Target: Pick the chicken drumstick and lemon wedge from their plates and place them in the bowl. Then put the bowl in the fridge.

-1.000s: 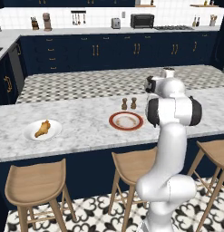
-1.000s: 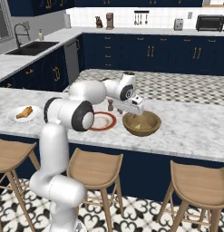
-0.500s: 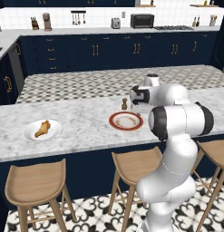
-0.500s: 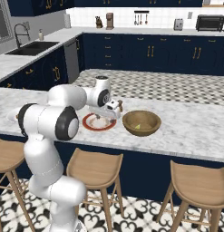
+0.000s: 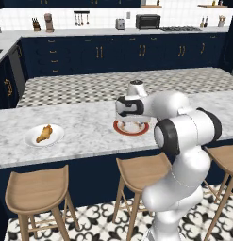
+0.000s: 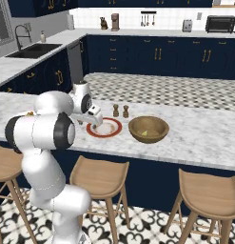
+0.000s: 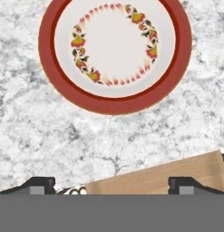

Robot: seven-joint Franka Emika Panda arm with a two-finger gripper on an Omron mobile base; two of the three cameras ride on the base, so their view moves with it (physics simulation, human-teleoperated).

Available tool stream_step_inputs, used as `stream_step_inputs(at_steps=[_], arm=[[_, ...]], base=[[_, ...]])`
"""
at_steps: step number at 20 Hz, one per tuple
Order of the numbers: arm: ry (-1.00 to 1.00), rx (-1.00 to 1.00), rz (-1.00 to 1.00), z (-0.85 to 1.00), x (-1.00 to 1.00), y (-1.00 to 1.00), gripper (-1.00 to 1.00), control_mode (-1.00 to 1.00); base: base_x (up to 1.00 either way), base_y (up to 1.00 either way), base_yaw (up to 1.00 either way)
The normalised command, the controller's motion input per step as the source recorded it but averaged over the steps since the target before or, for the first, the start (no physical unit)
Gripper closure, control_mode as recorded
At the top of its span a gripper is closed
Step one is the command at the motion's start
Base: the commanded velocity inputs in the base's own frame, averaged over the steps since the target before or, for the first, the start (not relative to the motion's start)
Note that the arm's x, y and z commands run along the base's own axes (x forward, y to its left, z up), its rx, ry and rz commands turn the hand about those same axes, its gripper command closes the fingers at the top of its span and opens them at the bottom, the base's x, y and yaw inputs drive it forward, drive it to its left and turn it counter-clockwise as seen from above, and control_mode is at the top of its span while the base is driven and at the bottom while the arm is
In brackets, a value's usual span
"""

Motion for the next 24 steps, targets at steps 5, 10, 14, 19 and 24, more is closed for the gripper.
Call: stream_step_inputs(at_steps=[5, 10, 14, 19, 24], arm=[[0.0, 0.0, 0.04, 0.1, 0.0, 1.0, -1.0, -1.0], [0.0, 0.04, 0.03, 0.12, 0.0, 1.0, -1.0, -1.0], [0.03, 0.07, 0.04, 0.0, 0.02, 1.0, -1.0, -1.0], [0.02, 0.1, 0.0, 0.0, 0.05, 1.0, -1.0, -1.0], [0.0, 0.07, 0.0, 0.0, 0.3, 1.0, -1.0, -1.0]], base=[[0.0, 0.0, 0.0], [0.0, 0.0, 0.0], [0.0, 0.0, 0.0], [0.0, 0.0, 0.0], [0.0, 0.0, 0.0]])
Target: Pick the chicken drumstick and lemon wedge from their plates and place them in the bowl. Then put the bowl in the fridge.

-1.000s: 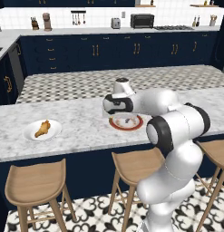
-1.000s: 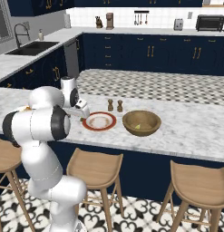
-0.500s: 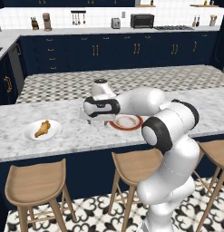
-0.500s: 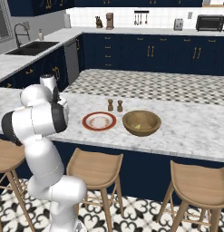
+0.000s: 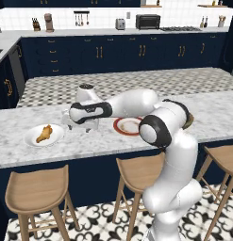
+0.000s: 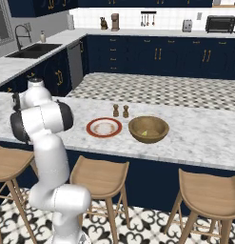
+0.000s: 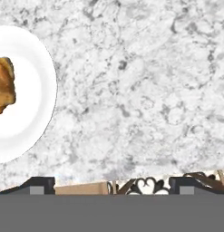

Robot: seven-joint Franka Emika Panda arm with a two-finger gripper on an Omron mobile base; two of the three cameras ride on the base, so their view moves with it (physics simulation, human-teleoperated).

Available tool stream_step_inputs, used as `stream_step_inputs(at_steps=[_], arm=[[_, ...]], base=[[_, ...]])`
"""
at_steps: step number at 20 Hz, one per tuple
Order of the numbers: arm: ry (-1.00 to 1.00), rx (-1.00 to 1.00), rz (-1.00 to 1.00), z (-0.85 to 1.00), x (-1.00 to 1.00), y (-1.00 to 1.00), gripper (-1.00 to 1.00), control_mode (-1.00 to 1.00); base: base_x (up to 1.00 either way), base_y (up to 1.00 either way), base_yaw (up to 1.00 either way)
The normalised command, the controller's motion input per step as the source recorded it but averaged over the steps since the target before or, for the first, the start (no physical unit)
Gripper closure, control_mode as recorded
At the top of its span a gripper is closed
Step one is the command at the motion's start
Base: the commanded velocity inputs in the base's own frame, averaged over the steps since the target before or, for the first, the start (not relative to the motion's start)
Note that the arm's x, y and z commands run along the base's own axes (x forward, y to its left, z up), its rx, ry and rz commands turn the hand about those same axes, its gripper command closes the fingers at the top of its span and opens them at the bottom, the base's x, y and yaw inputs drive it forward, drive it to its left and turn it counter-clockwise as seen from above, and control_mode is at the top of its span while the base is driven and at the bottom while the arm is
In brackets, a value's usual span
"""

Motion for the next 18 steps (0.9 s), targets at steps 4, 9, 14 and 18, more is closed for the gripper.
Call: stream_step_inputs(at_steps=[4, 9, 14, 18], arm=[[-0.02, -0.04, 0.0, 0.0, 0.36, 1.0, -1.0, -1.0], [0.0, -0.01, 0.0, -0.05, 0.6, 1.0, -1.0, -1.0], [0.02, -0.05, 0.0, -0.06, 0.46, 0.7, -1.0, -1.0], [0.01, -0.03, 0.0, -0.43, 0.25, 0.28, -1.0, -1.0]], base=[[0.0, 0.0, 0.0], [0.0, 0.0, 0.0], [0.0, 0.0, 0.0], [0.0, 0.0, 0.0]])
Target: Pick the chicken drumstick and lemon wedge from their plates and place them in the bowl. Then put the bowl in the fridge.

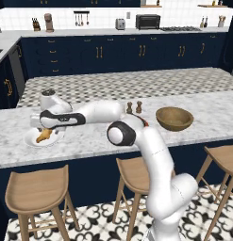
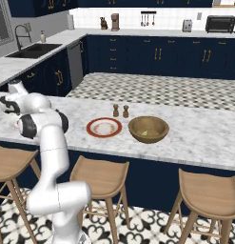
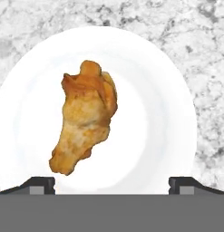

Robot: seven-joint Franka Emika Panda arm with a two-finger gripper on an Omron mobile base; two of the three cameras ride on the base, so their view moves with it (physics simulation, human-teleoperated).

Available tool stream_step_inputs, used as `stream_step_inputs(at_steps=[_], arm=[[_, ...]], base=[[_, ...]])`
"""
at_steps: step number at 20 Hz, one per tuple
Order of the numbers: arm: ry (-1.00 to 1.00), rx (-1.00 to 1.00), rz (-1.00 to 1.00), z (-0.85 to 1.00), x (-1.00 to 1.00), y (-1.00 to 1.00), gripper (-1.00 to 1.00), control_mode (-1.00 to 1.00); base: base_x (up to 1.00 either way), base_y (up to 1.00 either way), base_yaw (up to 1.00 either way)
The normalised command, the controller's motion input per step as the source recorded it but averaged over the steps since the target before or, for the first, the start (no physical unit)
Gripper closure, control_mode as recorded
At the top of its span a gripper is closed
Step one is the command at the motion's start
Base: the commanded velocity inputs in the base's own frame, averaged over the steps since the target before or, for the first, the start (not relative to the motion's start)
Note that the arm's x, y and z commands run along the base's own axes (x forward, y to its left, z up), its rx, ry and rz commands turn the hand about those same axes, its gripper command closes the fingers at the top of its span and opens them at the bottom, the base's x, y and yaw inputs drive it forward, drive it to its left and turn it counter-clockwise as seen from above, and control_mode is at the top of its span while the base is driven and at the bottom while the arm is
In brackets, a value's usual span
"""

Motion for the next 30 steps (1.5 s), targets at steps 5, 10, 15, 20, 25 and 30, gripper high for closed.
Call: stream_step_inputs(at_steps=[5, 10, 15, 20, 25, 30], arm=[[0.01, 0.0, 0.0, -0.42, 0.23, 0.0, -1.0, -1.0], [-0.03, 0.0, 0.0, -0.18, 0.18, -0.01, -1.0, -1.0], [-0.06, 0.0, 0.0, -0.25, 0.21, 0.0, -1.0, -1.0], [-0.03, 0.07, 0.03, -0.26, 0.11, 0.0, -1.0, -1.0], [-0.01, 0.13, 0.1, -0.31, 0.0, 0.0, -1.0, -1.0], [-0.02, 0.03, 0.11, -0.48, -0.03, -0.01, 1.0, -1.0]], base=[[0.0, 0.0, 0.0], [0.0, 0.0, 0.0], [0.0, 0.0, 0.0], [0.0, 0.0, 0.0], [0.0, 0.0, 0.0], [0.0, 0.0, 0.0]])
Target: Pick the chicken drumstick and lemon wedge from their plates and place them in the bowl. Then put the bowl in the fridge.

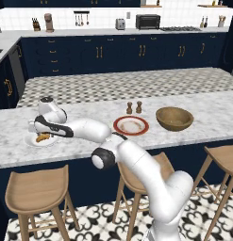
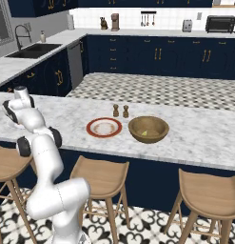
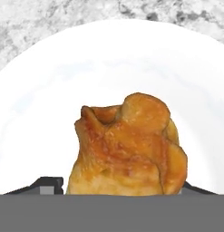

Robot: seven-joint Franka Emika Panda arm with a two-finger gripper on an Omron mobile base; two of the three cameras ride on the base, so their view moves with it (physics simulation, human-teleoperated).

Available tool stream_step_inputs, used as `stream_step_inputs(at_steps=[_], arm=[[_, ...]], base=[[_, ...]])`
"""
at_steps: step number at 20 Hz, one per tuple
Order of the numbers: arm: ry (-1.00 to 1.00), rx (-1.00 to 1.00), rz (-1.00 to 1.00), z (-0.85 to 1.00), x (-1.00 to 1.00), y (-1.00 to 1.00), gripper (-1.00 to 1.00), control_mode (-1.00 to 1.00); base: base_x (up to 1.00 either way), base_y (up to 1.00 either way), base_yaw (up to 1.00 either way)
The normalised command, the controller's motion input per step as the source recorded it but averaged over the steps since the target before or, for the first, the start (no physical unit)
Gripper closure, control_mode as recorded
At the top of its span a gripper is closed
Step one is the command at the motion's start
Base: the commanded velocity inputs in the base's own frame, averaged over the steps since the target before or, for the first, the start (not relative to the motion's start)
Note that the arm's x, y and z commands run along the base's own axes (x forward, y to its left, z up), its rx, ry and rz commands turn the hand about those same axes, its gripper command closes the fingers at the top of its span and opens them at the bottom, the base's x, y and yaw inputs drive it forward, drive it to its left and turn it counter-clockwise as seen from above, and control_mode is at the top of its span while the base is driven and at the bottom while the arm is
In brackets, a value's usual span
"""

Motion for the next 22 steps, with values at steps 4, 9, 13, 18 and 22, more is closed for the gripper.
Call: stream_step_inputs(at_steps=[4, 9, 13, 18, 22], arm=[[-0.03, 0.0, 0.13, -0.25, -0.01, -0.01, 1.0, -1.0], [-0.08, 0.02, 0.12, -0.03, -0.77, -0.75, 1.0, -1.0], [-0.16, 0.02, 0.08, 0.41, -0.78, -1.0, 1.0, -1.0], [-0.15, 0.06, 0.08, 0.17, -0.96, -1.0, 1.0, -1.0], [-0.16, 0.07, 0.08, 0.06, -1.0, -1.0, 1.0, -1.0]], base=[[0.0, 0.0, 0.0], [0.0, 0.0, 0.0], [0.0, 0.0, 0.0], [0.0, 0.0, 0.0], [0.0, 0.0, 0.0]])
